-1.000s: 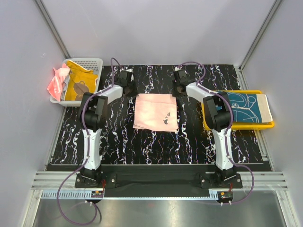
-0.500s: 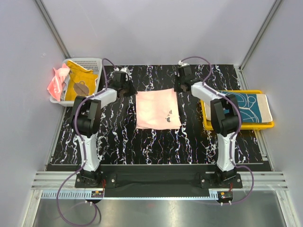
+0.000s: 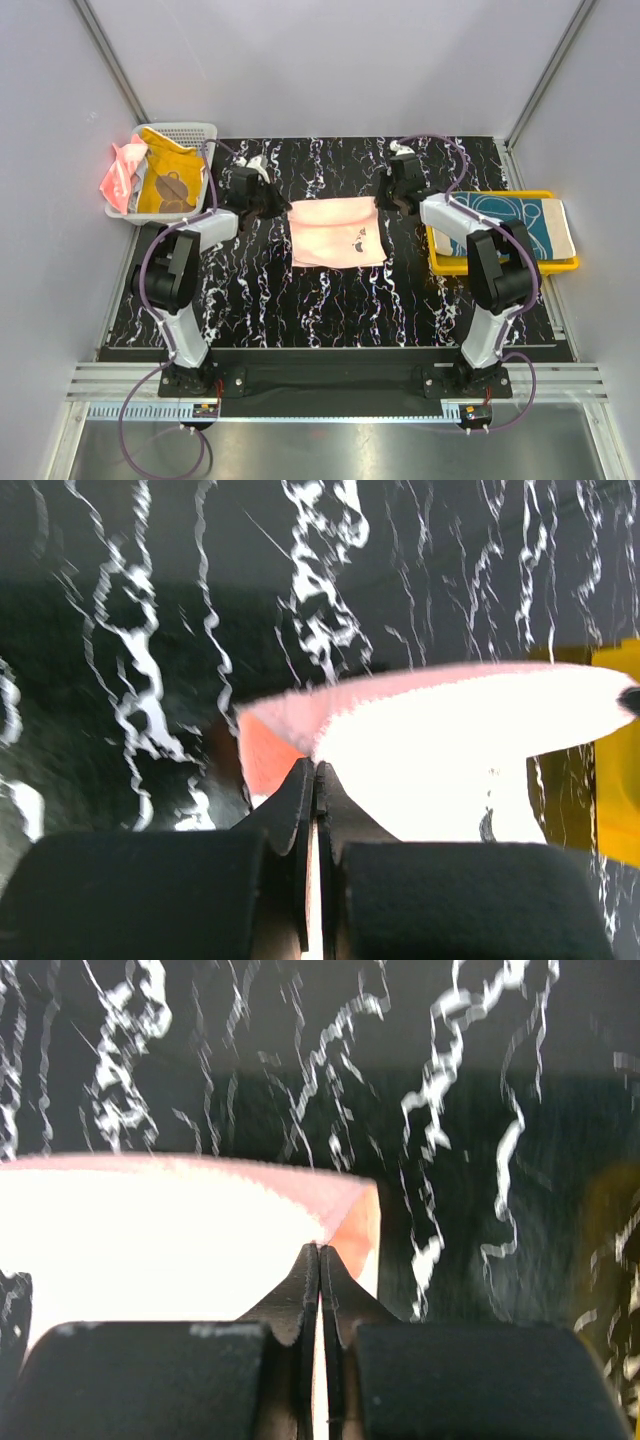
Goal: Fold and stack the towels
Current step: Fold the towel
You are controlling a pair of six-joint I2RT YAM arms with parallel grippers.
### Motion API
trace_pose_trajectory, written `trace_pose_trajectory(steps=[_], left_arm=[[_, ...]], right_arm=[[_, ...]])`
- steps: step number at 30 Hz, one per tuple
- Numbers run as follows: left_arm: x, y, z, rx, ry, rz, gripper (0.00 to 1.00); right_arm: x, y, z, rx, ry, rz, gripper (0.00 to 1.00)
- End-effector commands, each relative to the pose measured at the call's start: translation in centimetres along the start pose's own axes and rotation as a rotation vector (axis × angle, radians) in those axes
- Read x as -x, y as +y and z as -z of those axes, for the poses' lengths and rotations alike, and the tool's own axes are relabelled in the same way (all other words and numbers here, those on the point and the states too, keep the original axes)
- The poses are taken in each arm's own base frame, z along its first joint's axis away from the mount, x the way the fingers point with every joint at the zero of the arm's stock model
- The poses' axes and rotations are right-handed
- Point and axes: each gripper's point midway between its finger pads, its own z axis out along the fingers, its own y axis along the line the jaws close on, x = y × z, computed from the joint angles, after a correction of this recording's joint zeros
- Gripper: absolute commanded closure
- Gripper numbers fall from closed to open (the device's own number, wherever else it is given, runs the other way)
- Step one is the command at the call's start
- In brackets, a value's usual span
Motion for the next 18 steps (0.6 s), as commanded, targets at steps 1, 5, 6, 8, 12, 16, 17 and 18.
trace_pose_trajectory(steps=[1,5,6,8,12,16,17,18], left_arm=[[1.4,-4.1,1.9,-0.124,-0.090,-0.057,1.00],[-0.4,-5.0,3.0,-0.138,-0.090,-0.076,1.00],[-0.8,-5.0,3.1,-0.137,-0.087,-0.080,1.00],[-1.6,-5.2,3.6,-0.138,-0.083,-0.096,1.00],[-2.7,-5.2,4.3,-0.130,-0.081,-0.100,1.00],[-3.9,-5.0,4.9,-0.118,-0.074,-0.102,1.00],[-4.2,-4.7,5.0,-0.112,-0.070,-0.099,1.00],[-4.1,-4.9,5.2,-0.116,-0.074,-0.102,1.00]], right_arm=[[2.7,1.1,2.4,0.050,-0.106,-0.034,0.97],[0.9,0.4,3.4,0.041,-0.097,-0.052,0.97],[0.9,0.3,3.8,0.041,-0.101,-0.052,0.97],[0.1,0.1,4.1,0.038,-0.089,-0.061,0.97],[-0.8,0.0,5.1,0.043,-0.082,-0.089,0.98],[-1.6,-0.2,5.7,0.055,-0.097,-0.124,0.98],[-1.8,-0.3,5.9,0.052,-0.097,-0.125,0.98],[-1.7,-0.2,6.2,0.058,-0.102,-0.125,0.98]])
